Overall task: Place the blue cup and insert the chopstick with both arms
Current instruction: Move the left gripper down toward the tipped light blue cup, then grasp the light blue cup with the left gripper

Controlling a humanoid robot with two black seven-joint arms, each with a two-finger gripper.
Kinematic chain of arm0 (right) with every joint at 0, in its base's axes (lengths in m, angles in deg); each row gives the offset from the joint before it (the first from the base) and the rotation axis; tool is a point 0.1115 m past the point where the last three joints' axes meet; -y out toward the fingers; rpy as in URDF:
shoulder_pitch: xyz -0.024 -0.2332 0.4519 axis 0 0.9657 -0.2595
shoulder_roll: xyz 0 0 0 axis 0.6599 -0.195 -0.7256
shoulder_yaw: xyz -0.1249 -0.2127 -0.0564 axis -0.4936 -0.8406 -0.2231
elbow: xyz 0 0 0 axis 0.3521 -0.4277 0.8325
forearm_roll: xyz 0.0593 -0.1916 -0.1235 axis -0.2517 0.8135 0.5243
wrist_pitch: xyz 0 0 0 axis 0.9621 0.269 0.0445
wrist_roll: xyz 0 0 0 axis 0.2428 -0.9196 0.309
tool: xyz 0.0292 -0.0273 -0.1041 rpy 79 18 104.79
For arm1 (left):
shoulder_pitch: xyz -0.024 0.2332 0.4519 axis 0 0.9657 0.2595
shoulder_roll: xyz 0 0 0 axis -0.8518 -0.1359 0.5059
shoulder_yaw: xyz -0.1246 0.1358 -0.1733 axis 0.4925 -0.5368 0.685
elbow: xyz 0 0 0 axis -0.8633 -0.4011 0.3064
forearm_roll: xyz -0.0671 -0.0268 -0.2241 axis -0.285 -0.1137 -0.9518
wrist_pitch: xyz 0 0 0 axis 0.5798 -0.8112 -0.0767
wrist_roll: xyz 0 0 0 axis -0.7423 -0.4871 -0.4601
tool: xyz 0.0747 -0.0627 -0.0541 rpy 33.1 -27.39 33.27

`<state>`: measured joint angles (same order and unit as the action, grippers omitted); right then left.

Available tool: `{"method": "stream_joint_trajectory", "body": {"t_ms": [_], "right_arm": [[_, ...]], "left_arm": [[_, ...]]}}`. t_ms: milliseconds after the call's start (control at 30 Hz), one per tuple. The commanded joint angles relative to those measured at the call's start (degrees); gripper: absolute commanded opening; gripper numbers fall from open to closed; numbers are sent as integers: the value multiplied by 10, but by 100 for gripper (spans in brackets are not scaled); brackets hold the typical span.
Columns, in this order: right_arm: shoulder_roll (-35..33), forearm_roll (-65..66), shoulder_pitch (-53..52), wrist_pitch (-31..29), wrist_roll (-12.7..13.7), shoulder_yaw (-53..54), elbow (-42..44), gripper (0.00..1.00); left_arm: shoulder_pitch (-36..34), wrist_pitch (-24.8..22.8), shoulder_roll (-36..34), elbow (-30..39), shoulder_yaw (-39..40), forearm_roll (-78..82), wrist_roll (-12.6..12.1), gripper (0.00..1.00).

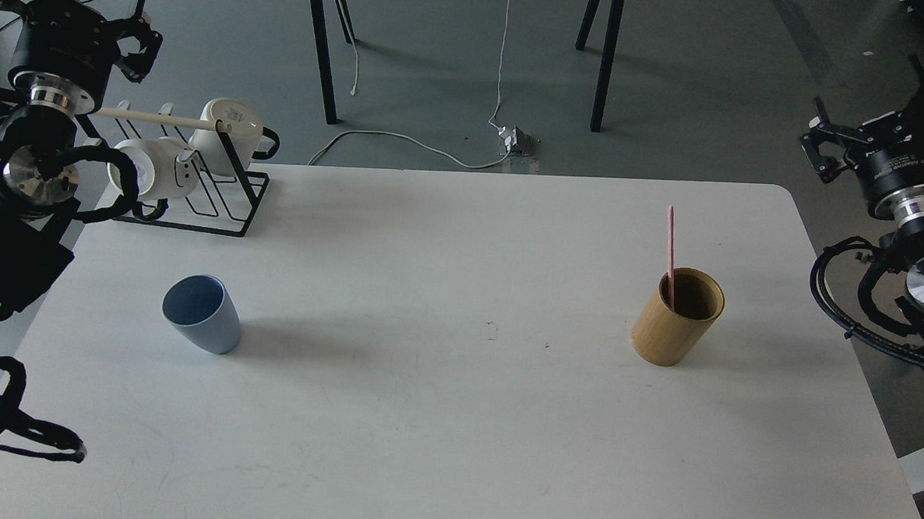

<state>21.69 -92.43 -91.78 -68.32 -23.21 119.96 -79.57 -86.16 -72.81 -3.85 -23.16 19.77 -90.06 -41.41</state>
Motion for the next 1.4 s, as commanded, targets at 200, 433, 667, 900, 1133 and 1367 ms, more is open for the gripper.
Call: {"method": "stream_joint_trajectory", "body": {"t_ms": [200,433,667,900,1133,1367], "right_arm": [[0,0,-5,0,-2,1,-4,100],[-1,0,-3,0,-5,5,-2,100],[-9,-1,4,0,-5,31,-5,100],[-26,-1,4,0,-5,33,-6,100],[-48,-2,4,0,-5,53,-6,100],[-66,-1,4,0,-4,56,-6,100]], "left_arm": [[-1,0,-11,2,7,-3,-3,99],[36,0,-100,131,-12,7,-1,99],[47,0,-232,307,-41,192,-1,99],[60,0,-332,458,-47,457,9,99],[113,9,-410,566,-90,790,16,95],[144,112,-407,558,-144,1029,56,91]]}}
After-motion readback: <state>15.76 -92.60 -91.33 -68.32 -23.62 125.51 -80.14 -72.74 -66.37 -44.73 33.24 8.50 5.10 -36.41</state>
